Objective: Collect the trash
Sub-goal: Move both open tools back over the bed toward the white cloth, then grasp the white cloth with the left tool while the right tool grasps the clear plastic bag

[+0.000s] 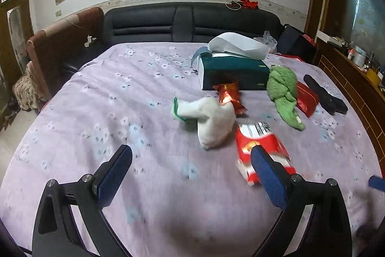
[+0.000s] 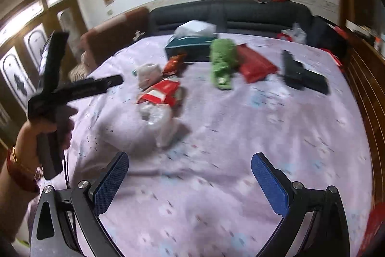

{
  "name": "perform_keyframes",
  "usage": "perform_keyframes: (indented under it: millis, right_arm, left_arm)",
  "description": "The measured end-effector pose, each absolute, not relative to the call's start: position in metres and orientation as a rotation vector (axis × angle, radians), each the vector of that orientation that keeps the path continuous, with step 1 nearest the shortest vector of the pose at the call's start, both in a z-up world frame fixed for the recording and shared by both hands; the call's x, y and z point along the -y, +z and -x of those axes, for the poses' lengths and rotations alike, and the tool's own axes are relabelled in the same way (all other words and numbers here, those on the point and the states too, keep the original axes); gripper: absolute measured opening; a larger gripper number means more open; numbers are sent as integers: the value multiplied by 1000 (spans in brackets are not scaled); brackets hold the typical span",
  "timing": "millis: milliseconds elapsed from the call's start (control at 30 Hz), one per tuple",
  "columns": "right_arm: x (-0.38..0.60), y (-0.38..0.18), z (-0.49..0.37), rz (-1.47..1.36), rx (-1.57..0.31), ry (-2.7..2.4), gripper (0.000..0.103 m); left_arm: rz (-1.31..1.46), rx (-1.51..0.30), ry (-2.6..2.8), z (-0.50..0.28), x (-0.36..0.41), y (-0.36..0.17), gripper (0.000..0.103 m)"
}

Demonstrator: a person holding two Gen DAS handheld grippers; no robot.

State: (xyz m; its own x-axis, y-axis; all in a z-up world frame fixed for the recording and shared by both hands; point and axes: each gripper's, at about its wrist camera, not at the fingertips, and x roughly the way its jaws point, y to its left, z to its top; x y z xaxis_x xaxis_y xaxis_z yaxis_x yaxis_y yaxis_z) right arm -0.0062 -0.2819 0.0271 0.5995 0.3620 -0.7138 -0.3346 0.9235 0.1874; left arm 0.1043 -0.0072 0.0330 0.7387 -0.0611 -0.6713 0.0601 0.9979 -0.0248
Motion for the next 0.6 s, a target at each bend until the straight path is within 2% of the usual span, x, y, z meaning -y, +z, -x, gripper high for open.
perform_keyframes:
  millis: [100, 167, 267, 333, 400, 433, 467, 500, 533, 600]
  right_arm:
    - [257, 19, -10, -14, -857, 441, 96]
    - [240, 12, -24, 15, -874, 468, 85]
    - [224, 3, -38, 42, -892, 485, 83]
    - [215, -3, -51, 47, -905, 493, 81]
    - [209, -8, -62, 53, -917, 497, 75]
    - [207, -9, -65, 56, -922, 496, 70]
    - [205, -11, -68, 57, -930, 497, 60]
    - [203, -13, -71, 56, -937, 499, 51]
    - [203, -13, -71, 54, -936, 502, 36]
    - [204, -11, -69, 49, -926, 503, 35]
  left_arm:
    - [-4, -740, -80, -125, 8, 31, 97]
    - [-16, -741, -93, -141, 12, 29, 96]
    - [-31, -765, -113, -162, 21, 22, 85]
    - [-38, -795, -127, -176, 25, 15, 75]
    - [-31, -822, -140, -184, 27, 8, 58]
    - [-19, -839, -153, -187, 28, 4, 47]
    - [-2, -855, -170, -188, 28, 1, 39]
    - [13, -868, -188, -188, 29, -1, 25]
    - [21, -868, -198, -185, 29, -1, 20]
    - [11, -863, -213, -176, 32, 1, 15]
